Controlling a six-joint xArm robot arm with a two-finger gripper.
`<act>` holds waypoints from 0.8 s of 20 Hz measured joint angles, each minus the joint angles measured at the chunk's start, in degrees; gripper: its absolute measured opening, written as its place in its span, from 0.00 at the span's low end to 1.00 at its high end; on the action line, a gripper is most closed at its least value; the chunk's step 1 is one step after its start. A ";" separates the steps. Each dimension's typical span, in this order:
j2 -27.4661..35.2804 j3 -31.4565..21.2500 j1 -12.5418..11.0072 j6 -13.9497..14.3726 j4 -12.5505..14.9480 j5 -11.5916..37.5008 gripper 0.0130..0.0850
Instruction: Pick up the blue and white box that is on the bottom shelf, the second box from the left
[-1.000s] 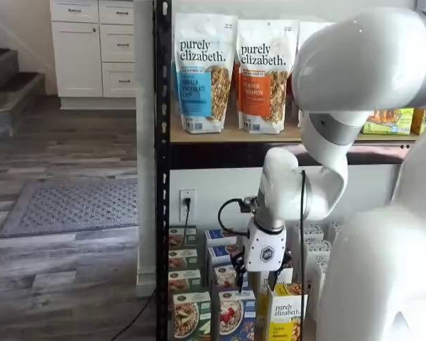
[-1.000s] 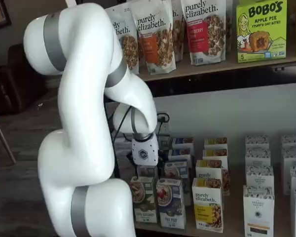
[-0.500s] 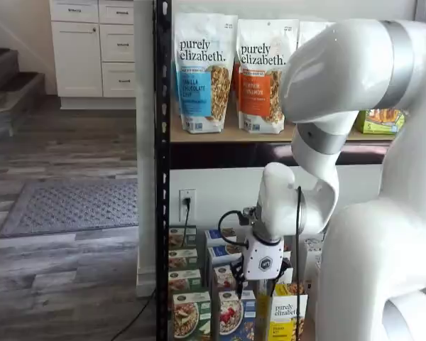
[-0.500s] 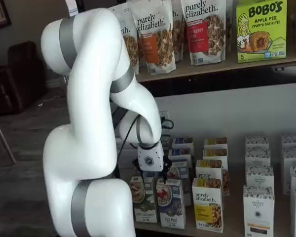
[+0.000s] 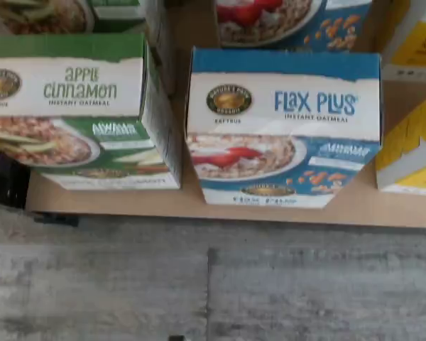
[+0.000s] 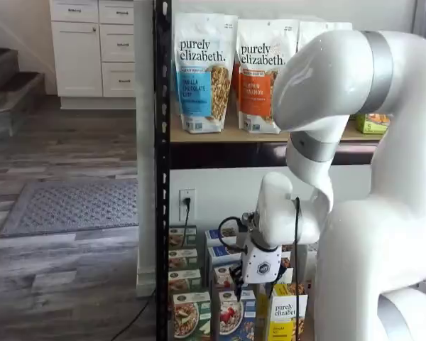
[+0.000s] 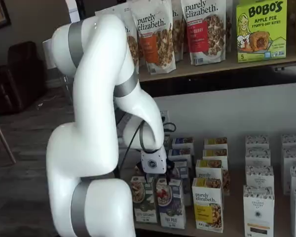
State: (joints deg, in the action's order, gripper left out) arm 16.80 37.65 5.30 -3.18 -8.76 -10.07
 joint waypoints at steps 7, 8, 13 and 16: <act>5.14 3.50 0.29 -2.25 -2.38 2.99 1.00; 5.76 4.02 0.42 -2.74 -2.98 3.37 1.00; 8.69 7.10 0.44 -1.49 -1.76 3.45 1.00; 10.24 8.67 0.66 -1.91 -2.38 3.71 1.00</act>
State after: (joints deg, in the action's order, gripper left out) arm 27.04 46.32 5.96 -5.09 -11.14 -6.36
